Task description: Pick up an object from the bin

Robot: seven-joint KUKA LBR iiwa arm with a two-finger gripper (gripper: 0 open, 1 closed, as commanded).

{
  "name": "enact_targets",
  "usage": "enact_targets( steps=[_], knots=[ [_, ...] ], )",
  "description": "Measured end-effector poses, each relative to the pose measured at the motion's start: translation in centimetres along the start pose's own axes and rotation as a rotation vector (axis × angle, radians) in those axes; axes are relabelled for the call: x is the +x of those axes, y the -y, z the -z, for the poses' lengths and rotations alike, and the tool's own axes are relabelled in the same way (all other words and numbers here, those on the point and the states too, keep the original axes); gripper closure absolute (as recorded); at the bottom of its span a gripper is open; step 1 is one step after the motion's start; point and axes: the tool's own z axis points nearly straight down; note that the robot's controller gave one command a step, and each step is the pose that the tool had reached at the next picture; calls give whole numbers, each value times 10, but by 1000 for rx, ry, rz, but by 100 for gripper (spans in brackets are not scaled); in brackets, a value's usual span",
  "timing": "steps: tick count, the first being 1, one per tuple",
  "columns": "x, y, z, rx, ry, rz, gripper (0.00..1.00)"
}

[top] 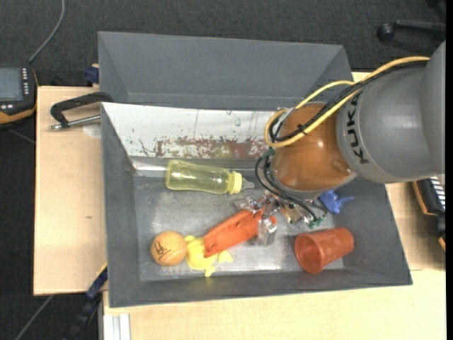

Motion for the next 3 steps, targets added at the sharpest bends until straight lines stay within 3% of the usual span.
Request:
enact_targets(
  steps=[1,3],
  knots=[
    [-10,1,0,1,5,-10,100],
    [-11,-7,1,0,4,-9,100]
  ],
)
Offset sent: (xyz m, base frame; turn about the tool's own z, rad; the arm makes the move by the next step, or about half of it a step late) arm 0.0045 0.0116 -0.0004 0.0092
